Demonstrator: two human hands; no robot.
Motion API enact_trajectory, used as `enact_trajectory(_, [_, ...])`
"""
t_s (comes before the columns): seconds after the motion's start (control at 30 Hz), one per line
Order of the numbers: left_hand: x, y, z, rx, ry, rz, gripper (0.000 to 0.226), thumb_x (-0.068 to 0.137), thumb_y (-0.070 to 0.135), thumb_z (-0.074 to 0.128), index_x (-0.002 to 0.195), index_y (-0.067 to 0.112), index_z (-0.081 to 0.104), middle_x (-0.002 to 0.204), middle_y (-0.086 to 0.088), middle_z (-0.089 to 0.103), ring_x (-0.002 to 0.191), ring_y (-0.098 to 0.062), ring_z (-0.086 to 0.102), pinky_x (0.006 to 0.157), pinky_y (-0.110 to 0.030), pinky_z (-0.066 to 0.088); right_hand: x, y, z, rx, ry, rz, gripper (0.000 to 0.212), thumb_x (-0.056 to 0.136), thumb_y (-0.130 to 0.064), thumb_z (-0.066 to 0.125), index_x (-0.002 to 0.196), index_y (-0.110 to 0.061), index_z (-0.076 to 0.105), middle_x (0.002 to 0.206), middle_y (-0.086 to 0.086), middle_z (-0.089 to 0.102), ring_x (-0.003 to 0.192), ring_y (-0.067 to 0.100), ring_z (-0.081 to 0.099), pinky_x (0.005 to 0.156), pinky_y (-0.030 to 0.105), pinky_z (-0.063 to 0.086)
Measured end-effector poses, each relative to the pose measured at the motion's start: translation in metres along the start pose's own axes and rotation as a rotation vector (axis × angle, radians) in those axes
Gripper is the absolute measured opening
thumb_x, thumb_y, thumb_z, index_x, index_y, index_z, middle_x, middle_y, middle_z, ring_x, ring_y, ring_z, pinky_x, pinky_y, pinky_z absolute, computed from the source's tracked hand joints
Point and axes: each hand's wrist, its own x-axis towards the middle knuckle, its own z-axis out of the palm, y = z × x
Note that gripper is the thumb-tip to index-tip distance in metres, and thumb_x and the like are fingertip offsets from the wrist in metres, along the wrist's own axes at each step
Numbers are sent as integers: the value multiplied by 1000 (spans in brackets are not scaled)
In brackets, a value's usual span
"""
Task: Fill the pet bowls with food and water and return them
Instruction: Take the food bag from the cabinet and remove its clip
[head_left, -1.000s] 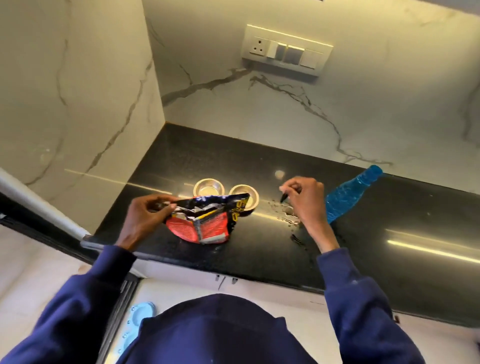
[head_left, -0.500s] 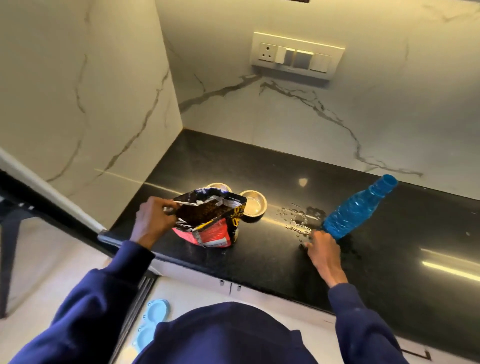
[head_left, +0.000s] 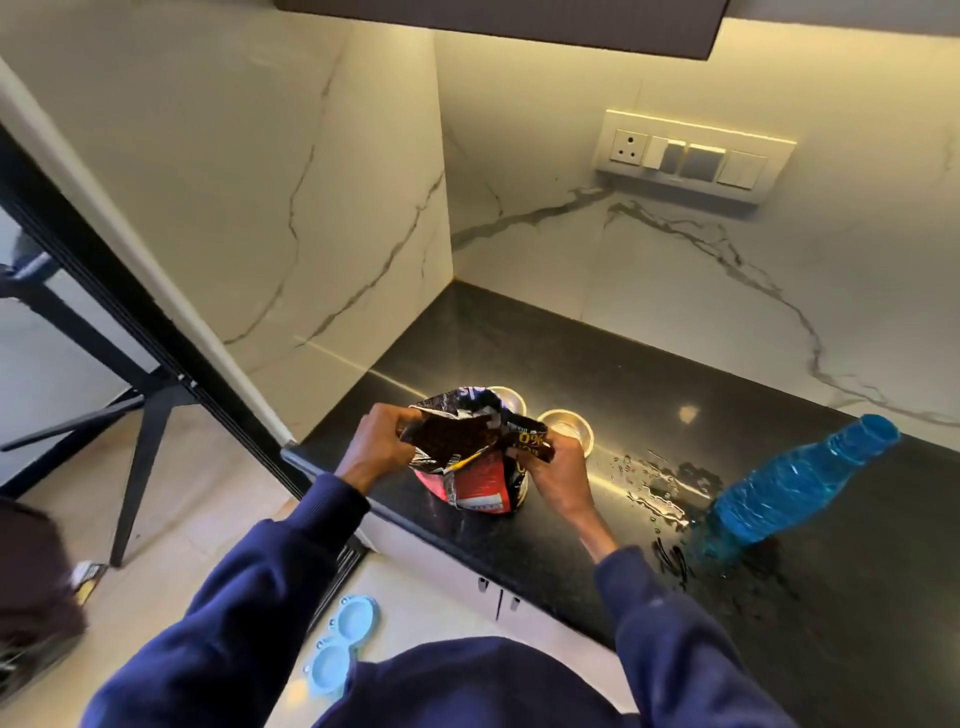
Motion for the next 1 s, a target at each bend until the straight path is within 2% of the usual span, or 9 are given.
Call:
enact_trajectory(0.13, [-4,-10,-4,-118,-44,-8,60,70,-16,66,109,28,78,102,5,79,97,-13,74,83,-38,63,-12,10,-1,36,15,-17,21,84,-21,78,102,-31,73,104,-6,77,106,12,70,93,41,57])
enact_trajectory(0.27, [-10,-7,10,-155,58,3,41,83,-4,71,114,22,75,104,9,74,85,3,66,71,-6,50,-24,16,-6,85,29,-14,22,82,-17,79,102,-23,73,100,-7,78,102,9,72,89,35,60])
enact_trajectory(0.4, [-12,-7,32,-131,-20,53,46,82,-6,70,121,18,72,109,1,76,97,-7,70,69,0,49,-26,14,-8,106,16,-63,38,76,-23,81,112,-21,68,112,-6,74,110,5,68,96,23,55])
enact_trajectory(0.5, [-6,-15,42,-130,-67,62,54,79,-9,72,128,13,67,120,-2,73,116,-14,66,86,-13,56,-25,17,-6,85,16,-42,40,78,-32,80,115,-23,69,116,-7,73,116,9,66,100,27,52])
enact_trajectory(0.6, [6,-18,38,-148,-93,103,55,77,-12,71,127,13,68,120,-4,73,114,-17,68,90,-23,59,-24,19,0,62,100,-53,34,82,-36,77,106,-11,74,106,-5,77,107,13,70,94,38,56])
enact_trajectory(0.7, [18,-21,26,-223,-172,124,53,80,-12,67,126,15,68,119,-5,72,114,-21,67,92,-42,60,-23,16,10,55,168,-30,17,83,-28,75,98,-19,74,98,-19,76,100,1,69,85,20,56])
enact_trajectory(0.8, [28,-26,10,-434,-240,154,43,86,1,73,126,14,69,121,-6,71,115,-24,66,98,-44,56,-24,13,16,62,253,-28,15,83,-34,74,96,-28,70,96,-22,75,97,2,70,83,22,56])
enact_trajectory(0.9, [22,-29,4,-784,-238,89,35,84,2,75,118,2,71,124,-11,72,117,-28,67,96,-42,57,-24,17,13,63,320,-42,31,77,-50,73,98,-27,71,99,-22,76,99,6,72,84,29,60])
enact_trajectory(1.0, [19,-44,9,-894,-206,49,28,86,3,73,113,3,68,117,-10,74,113,-30,69,89,-35,60,-20,20,12,57,318,-42,45,72,-54,76,110,-31,69,108,-14,76,105,13,72,84,34,61])
